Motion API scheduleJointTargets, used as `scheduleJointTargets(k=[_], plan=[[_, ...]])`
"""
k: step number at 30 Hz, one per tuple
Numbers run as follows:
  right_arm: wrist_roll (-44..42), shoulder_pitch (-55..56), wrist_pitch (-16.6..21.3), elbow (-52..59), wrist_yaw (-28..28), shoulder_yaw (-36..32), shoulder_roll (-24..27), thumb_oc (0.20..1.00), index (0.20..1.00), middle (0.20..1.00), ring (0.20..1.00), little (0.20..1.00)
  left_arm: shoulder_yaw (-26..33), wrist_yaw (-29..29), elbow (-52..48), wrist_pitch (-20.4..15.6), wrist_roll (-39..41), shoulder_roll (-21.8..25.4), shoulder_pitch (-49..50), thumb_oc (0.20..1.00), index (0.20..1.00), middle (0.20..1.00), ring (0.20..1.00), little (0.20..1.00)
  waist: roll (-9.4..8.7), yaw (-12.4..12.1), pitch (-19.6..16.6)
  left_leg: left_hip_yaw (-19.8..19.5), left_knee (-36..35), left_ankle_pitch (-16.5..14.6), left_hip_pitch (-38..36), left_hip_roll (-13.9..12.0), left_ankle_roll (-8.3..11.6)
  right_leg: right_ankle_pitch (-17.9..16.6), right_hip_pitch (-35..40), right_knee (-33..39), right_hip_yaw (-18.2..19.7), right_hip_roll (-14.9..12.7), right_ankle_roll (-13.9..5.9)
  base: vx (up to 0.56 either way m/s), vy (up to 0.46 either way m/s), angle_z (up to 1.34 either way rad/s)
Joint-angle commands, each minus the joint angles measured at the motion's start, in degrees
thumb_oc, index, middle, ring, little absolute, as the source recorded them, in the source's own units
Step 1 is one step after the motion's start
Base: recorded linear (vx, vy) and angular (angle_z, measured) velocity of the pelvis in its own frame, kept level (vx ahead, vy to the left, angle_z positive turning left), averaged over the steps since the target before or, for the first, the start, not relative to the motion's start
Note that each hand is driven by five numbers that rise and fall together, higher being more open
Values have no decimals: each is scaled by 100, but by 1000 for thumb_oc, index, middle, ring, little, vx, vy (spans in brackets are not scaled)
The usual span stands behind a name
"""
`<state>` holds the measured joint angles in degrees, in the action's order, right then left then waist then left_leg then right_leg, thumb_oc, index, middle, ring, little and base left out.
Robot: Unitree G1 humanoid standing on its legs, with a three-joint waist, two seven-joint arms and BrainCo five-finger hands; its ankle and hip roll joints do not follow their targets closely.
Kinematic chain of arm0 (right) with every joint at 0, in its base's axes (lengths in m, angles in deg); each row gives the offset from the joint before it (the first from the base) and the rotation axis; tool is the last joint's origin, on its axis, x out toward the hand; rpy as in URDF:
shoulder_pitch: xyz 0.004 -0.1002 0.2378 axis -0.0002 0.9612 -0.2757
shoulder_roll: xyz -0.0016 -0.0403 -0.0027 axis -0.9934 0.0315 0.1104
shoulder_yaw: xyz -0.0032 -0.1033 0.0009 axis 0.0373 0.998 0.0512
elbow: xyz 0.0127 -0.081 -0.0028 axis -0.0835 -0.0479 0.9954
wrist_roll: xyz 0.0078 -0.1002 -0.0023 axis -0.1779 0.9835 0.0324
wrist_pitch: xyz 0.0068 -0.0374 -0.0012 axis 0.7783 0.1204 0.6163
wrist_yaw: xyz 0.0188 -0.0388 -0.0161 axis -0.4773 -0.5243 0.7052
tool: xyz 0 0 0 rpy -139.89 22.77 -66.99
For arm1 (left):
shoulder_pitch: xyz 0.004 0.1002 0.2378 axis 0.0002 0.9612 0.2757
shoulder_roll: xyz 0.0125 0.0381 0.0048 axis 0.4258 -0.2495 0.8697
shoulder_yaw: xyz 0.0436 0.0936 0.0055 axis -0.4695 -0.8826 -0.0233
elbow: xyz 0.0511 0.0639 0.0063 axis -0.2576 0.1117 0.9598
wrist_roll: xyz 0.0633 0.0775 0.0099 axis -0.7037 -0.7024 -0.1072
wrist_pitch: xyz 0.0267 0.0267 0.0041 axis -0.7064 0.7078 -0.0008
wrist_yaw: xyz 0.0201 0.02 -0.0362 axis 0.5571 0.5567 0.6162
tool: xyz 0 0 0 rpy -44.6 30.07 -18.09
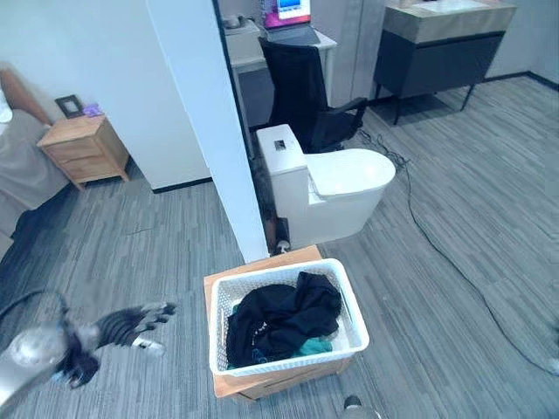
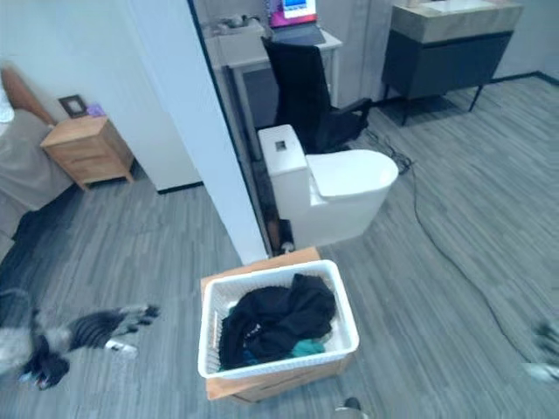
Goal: Grab the laundry basket,head to the washer,open it,put in the laundry and shut it.
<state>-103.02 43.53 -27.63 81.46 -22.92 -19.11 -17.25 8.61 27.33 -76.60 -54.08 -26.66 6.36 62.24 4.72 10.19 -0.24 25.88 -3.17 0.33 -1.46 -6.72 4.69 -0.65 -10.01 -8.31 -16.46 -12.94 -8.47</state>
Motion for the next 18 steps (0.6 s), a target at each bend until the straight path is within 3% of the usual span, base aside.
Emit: scheduleJointTargets(k=[1, 3, 4, 5, 7, 12, 18], plan=[[-645, -196, 151, -134, 147, -324, -87, 1000, 1000, 1000, 1000, 1000, -368, 326, 154, -148, 775, 62, -712, 1000, 1000, 1000, 1000, 1000, -175, -102, 256, -66, -183, 754, 79, -132, 376, -836, 824, 1331, 7, 101, -508, -35, 11, 3], [-952, -237, 110, -40, 213, -52, 372, 1000, 1000, 1000, 1000, 1000, -1591, 599, 282, -203, 846, -107, -2025, 1000, 1000, 1000, 1000, 1000, -139, -109, 317, -60, -183, 786, 152, -137, 405, -857, 716, 1331, 26, 91, -524, -12, 0, 2], [-950, -234, 111, -50, 212, -49, 347, 1000, 1000, 1000, 1000, 1000, -1706, 601, 305, -207, 855, -116, -2140, 1000, 1000, 1000, 1000, 1000, -151, -135, 310, -61, -183, 787, 156, -138, 406, -858, 712, 1331, 25, 92, -524, 0, 0, 0], [-958, -404, 45, -140, 294, 167, 593, 1000, 1000, 1000, 1000, 1000, -2192, 726, 526, -196, 801, -317, -2669, 1000, 1000, 1000, 1000, 1000, -145, -147, 346, -55, -183, 807, 218, -149, 422, -864, 632, 1331, 50, 94, -523, -8, -15, 3], [-777, -517, -74, -271, 283, 319, 706, 1000, 1000, 1000, 1000, 1000, -2434, 763, 748, -147, 660, -477, -2989, 1000, 1000, 1000, 1000, 1000, -148, -169, 356, -47, -183, 812, 252, -167, 427, -858, 581, 1331, 71, 103, -516, 1, -10, 2], [-416, -805, -271, -562, 239, 523, 778, 1000, 1000, 1000, 1000, 1000, -2518, 752, 1322, -117, 139, -826, -3254, 1000, 1000, 1000, 1000, 1000, -149, -196, 410, -31, -183, 835, 327, -194, 439, -854, 496, 1331, 78, 116, -502, 0, 0, 0], [122, -1516, -585, -1408, 163, 1237, 551, 1000, 1000, 1000, 1000, 1000, -2118, 704, 2865, -16, -666, -1761, -3138, 1000, 1000, 1000, 1000, 1000, -104, -261, 484, -99, -183, 825, 445, -188, 415, -836, 413, 1331, 34, 97, -481, 2, 7, 6]])
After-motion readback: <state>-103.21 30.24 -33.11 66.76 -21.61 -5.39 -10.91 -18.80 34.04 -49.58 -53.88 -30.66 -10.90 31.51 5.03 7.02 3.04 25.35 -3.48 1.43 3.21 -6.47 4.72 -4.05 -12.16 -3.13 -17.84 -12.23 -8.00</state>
